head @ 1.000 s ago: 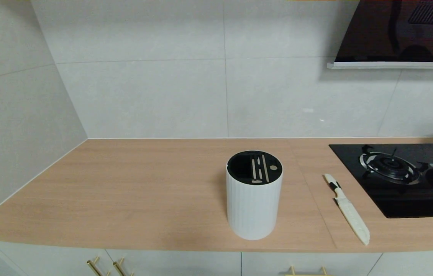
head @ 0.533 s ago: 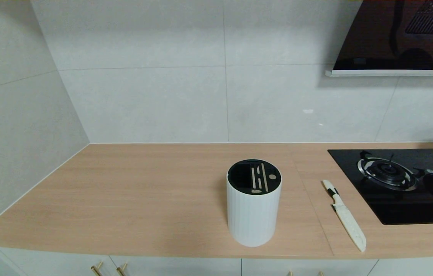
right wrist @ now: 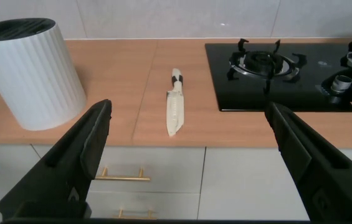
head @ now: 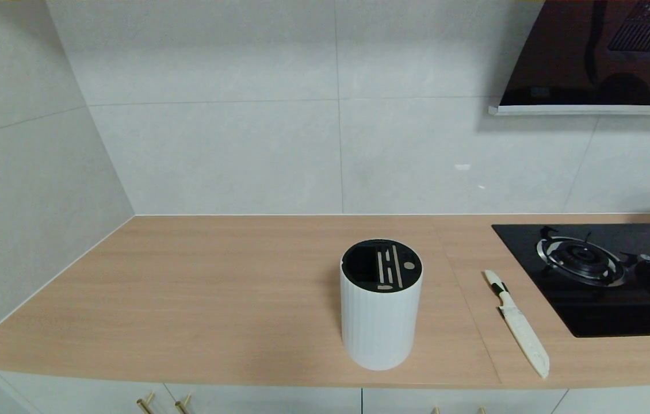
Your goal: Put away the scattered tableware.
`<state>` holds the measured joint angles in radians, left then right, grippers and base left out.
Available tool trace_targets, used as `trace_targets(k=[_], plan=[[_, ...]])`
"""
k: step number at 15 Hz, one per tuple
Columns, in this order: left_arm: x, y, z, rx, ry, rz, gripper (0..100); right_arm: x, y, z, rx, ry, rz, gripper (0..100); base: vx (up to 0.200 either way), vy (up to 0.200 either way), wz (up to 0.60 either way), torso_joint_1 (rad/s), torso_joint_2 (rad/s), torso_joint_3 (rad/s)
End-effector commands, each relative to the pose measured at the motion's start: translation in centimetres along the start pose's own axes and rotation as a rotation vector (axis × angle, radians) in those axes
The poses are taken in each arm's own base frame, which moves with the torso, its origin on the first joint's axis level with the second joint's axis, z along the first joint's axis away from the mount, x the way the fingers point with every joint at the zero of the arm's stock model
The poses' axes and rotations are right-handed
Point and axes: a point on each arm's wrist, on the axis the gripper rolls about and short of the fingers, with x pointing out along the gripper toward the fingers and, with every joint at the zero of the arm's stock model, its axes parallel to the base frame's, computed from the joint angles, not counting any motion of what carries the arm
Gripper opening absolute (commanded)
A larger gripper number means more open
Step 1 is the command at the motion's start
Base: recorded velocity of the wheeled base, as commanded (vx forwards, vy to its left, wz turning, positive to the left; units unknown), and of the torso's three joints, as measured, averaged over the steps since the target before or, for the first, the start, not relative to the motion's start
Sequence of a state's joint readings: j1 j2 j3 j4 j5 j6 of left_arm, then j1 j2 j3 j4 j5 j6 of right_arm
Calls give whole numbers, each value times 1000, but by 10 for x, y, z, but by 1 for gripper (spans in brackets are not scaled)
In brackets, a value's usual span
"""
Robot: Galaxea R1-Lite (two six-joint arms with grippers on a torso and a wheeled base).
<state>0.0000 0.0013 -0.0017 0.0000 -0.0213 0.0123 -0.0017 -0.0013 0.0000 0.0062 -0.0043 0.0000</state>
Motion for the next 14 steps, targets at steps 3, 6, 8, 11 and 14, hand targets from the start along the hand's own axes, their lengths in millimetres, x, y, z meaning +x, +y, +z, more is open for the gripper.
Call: trace_targets(k=[3,6,8,11,14], plan=[[0,0,0,0,2,1,100,0,0,0,-5,1,0,100,0,0,0,0,0,0],[0,0,0,0,0,1,100,-6,0,21,8,-71,17,100,0,0,0,0,0,0],[0,0,0,0,0,1,100,-7,0,47,30,-90,59,100,0,0,0,0,0,0],[0,0,0,0,2,1,100,29,3,66,29,155,139,100,0,0,0,0,0,0],[0,0,0,0,0,1,100,67,6,83,28,332,178,100,0,0,0,0,0,0]])
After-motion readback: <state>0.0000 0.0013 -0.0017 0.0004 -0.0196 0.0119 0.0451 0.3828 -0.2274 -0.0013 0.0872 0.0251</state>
